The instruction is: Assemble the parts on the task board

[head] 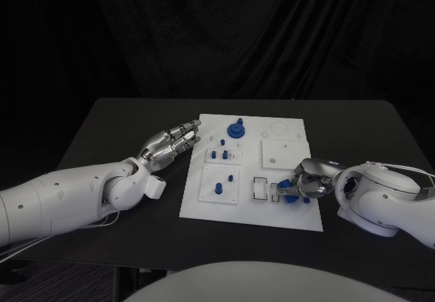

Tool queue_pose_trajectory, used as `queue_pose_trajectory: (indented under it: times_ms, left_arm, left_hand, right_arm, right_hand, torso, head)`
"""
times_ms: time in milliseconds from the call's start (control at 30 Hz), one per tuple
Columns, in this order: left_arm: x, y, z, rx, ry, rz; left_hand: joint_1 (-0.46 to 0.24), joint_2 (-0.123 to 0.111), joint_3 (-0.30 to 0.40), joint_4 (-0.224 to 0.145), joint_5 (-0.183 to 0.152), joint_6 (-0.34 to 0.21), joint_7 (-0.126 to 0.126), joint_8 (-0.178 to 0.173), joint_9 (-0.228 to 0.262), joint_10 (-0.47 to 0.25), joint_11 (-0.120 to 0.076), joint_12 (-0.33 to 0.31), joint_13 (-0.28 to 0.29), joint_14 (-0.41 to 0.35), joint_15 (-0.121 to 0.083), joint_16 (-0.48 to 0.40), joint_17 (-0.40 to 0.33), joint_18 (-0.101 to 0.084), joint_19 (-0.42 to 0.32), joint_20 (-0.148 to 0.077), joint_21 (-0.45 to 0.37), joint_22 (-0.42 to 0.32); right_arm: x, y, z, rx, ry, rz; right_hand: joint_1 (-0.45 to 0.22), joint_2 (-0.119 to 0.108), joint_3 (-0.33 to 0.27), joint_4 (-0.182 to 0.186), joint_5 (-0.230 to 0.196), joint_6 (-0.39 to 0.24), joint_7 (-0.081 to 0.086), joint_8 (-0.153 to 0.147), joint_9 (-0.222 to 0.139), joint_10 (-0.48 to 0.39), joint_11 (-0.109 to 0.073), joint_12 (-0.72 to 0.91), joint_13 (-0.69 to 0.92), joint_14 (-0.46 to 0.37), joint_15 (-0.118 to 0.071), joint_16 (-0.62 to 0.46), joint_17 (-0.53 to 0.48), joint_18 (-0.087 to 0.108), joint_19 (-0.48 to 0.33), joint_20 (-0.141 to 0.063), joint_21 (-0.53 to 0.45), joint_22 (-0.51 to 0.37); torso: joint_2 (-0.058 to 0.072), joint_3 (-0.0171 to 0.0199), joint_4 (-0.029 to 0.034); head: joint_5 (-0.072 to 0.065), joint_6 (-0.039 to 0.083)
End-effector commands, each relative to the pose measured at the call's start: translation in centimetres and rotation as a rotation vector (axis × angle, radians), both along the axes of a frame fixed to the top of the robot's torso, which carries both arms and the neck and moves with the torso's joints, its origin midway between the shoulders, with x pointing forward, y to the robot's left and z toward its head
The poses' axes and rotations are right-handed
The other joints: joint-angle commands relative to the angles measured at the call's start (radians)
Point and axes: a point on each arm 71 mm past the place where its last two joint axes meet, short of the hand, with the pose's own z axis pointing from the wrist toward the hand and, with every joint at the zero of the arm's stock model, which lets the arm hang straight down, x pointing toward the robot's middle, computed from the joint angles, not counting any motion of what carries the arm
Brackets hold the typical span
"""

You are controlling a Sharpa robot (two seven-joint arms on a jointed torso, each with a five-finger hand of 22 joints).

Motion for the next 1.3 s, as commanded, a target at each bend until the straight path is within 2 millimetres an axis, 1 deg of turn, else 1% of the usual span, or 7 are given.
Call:
queue_pose_trajectory:
  times_ms: [33,367,567,633,900,1100,1300]
  left_arm:
    - [-0.1,-0.1,0.1,-0.019,-0.007,-0.01]
    - [-0.1,0.0,0.0,-0.018,-0.005,-0.009]
    - [-0.1,0.0,0.0,-0.017,-0.005,-0.009]
    - [-0.2,0.0,0.0,-0.017,-0.006,-0.008]
    - [-0.2,-0.1,0.0,-0.016,-0.005,-0.008]
    - [-0.2,-0.1,0.0,-0.015,-0.005,-0.008]
    - [-0.1,-0.2,0.0,-0.016,-0.004,-0.009]
  left_hand:
    - [-0.002,0.009,0.005,-0.003,0.003,-0.002,0.006,0.003,0.001,0.001,0.007,0.003,0.001,0.0,0.005,-0.004,-0.002,-0.002,0.002,0.007,0.004,0.001]
    - [-0.002,0.009,0.005,-0.003,0.003,-0.002,0.006,0.003,0.001,0.001,0.007,0.003,0.001,0.0,0.005,-0.004,-0.002,-0.002,0.002,0.007,0.004,0.001]
    - [-0.003,0.009,0.005,-0.003,0.002,-0.004,0.007,0.003,0.001,0.002,0.008,0.004,0.002,0.0,0.005,-0.004,-0.002,-0.001,0.002,0.007,0.004,0.001]
    - [-0.003,0.009,0.005,-0.003,0.002,-0.004,0.007,0.003,0.001,0.002,0.008,0.004,0.002,0.0,0.005,-0.004,-0.002,-0.001,0.002,0.007,0.004,0.001]
    - [-0.003,0.009,0.005,-0.004,0.002,-0.003,0.007,0.004,0.001,0.002,0.009,0.004,0.002,0.0,0.005,-0.004,-0.002,-0.001,0.002,0.007,0.004,0.001]
    - [-0.003,0.009,0.005,-0.004,0.002,-0.003,0.007,0.004,0.001,0.002,0.009,0.004,0.002,0.0,0.005,-0.004,-0.002,-0.001,0.002,0.007,0.004,0.001]
    - [-0.003,0.009,0.005,-0.004,0.002,-0.003,0.007,0.004,0.001,0.002,0.009,0.004,0.002,0.0,0.005,-0.004,-0.002,-0.001,0.002,0.007,0.004,0.001]
  right_arm:
    - [0.0,-0.1,0.2,0.088,0.0,-0.059]
    - [-0.1,-0.5,0.1,0.16,0.043,-0.154]
    - [-0.4,-0.3,0.0,0.208,0.104,-0.199]
    - [-0.5,-0.1,-0.1,0.232,0.135,-0.219]
    - [-0.5,1.0,-0.5,0.292,0.23,-0.263]
    - [-0.3,1.8,-0.7,0.298,0.25,-0.256]
    - [0.0,2.4,-0.8,0.306,0.249,-0.25]
  right_hand:
    - [0.055,0.044,0.078,-0.083,0.001,0.028,-0.024,0.005,0.001,0.103,-0.007,0.004,0.262,0.061,-0.007,0.006,0.0,-0.018,0.054,-0.006,0.006,0.226]
    - [0.048,0.042,0.076,-0.084,0.0,0.025,-0.023,0.0,0.0,0.103,-0.007,0.005,0.262,0.061,-0.006,0.005,-0.003,-0.018,0.054,-0.006,0.005,0.226]
    - [0.042,0.044,0.075,-0.085,0.0,0.02,-0.022,-0.005,-0.002,0.103,-0.007,0.004,0.261,0.06,-0.005,0.004,-0.008,-0.017,0.052,-0.006,0.001,0.224]
    - [0.042,0.044,0.075,-0.085,0.0,0.019,-0.022,-0.006,-0.002,0.103,-0.007,0.004,0.261,0.06,-0.005,0.003,-0.008,-0.017,0.052,-0.005,0.002,0.225]
    - [0.039,0.049,0.077,-0.088,0.001,0.013,-0.02,-0.013,-0.004,0.103,-0.006,0.003,0.26,0.058,-0.003,0.001,-0.015,-0.016,0.05,-0.004,-0.003,0.223]
    - [0.027,0.054,0.076,-0.085,0.0,0.008,-0.017,-0.018,-0.004,0.1,-0.004,0.0,0.254,0.057,0.0,-0.001,-0.022,-0.014,0.046,-0.002,-0.011,0.22]
    - [0.021,0.056,0.074,-0.084,0.0,0.006,-0.016,-0.02,-0.004,0.099,-0.003,-0.002,0.252,0.057,0.002,-0.003,-0.025,-0.013,0.045,-0.001,-0.014,0.219]
  torso:
    - [0.0,0.0006,0.0002]
    - [0.001,0.0,0.0001]
    - [0.001,0.0009,-0.0001]
    - [0.002,-0.0002,0.0004]
    - [0.001,-0.0005,0.0004]
    - [0.001,-0.0003,0.0006]
    - [0.001,-0.0006,0.0013]
  head:
    - [0.0,0.0]
    - [0.003,0.0]
    - [0.005,0.0]
    - [0.004,0.0]
    - [0.002,0.0]
    - [-0.001,0.0]
    - [0.002,0.0]
